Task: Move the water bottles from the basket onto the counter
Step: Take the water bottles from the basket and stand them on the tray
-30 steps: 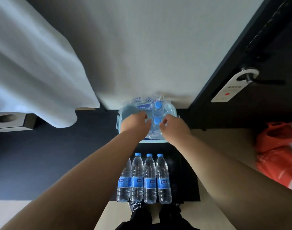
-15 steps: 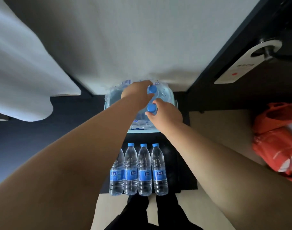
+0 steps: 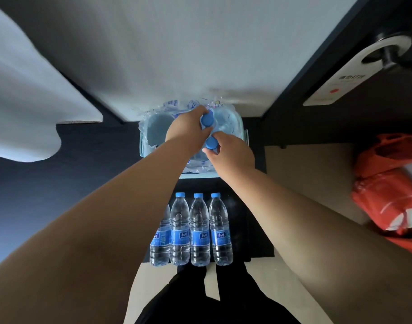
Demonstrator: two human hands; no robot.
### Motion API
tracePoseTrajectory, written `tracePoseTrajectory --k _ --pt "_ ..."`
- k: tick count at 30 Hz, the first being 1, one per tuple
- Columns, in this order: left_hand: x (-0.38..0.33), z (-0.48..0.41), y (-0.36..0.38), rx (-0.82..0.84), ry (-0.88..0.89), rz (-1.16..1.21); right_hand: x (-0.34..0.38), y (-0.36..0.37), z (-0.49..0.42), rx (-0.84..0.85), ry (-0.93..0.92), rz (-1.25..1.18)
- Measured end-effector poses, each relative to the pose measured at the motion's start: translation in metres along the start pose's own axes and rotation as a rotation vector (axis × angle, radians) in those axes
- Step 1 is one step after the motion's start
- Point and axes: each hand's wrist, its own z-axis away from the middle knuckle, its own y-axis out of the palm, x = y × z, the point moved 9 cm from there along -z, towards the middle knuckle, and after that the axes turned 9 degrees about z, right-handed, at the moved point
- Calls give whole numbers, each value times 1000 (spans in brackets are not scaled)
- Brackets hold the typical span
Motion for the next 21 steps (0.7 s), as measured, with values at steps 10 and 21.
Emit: tracePoseTrajectory --k 10,21 --pt "-7 76 -73 -247 -7 205 23 -91 26 -177 -103 -145" --pt "-65 161 -147 -367 184 316 72 -195 85 -409 -210 -170"
